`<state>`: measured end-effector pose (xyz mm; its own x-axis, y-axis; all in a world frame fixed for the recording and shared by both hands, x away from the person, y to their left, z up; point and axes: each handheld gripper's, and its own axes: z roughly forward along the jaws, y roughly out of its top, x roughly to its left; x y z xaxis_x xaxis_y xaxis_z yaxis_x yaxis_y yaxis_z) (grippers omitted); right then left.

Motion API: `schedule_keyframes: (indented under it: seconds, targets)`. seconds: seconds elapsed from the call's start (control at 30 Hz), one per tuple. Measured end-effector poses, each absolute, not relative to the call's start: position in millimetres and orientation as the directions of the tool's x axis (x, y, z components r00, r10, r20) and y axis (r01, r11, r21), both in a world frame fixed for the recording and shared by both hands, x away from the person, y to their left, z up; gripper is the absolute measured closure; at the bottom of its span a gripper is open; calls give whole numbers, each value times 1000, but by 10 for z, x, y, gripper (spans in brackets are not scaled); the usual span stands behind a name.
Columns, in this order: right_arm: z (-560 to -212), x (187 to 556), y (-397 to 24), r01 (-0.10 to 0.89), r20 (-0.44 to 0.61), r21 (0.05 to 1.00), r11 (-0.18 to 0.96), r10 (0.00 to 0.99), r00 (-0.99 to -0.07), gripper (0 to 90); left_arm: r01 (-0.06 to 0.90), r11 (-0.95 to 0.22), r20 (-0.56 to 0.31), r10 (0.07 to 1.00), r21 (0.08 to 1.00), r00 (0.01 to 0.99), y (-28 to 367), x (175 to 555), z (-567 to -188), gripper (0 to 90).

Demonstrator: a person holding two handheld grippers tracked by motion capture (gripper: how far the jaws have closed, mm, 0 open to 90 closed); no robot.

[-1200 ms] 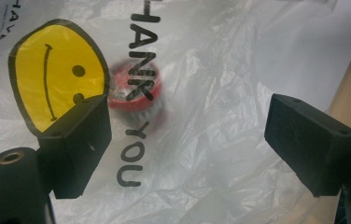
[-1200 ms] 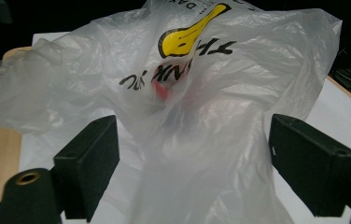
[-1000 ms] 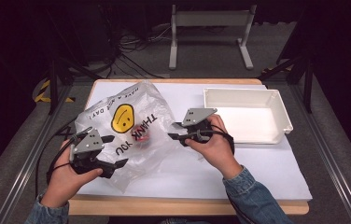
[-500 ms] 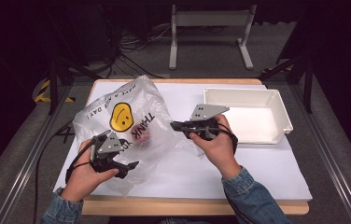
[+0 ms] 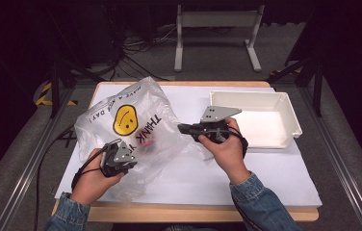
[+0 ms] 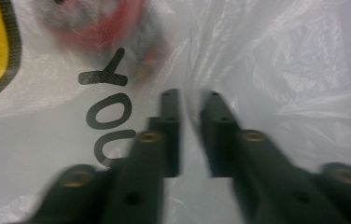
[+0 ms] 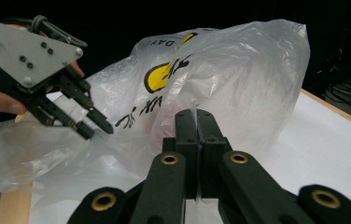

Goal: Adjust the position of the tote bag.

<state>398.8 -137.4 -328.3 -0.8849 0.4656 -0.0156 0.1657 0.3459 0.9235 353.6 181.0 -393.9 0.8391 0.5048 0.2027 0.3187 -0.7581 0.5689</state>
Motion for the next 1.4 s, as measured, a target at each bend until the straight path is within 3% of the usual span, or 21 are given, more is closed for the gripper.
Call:
schedule_keyframes:
  seconds: [0.03,0.27,0.53,1.07,1.4]
  targets:
    - [-3283,3990,-1378,166,-15,924,345,466,-885,893,319,-758,203,505,569,839,1810,3536,-3939,900]
    - [-3307,4004,-1377,167,-18,922,348,472,-882,891,300,-640,227,608,707,761,2037,3512,-3676,900]
    - [-3338,4070,-1368,157,-34,925,346,486,-874,894,266,-560,242,671,784,701,2211,3607,-3503,900]
    - [-3431,4425,-1150,171,-88,897,409,542,-836,898,289,-509,228,729,811,646,2384,3974,-3589,900]
    - [-3633,4722,-946,230,-102,851,473,577,-811,898,367,-505,196,756,782,624,2440,4241,-3858,894]
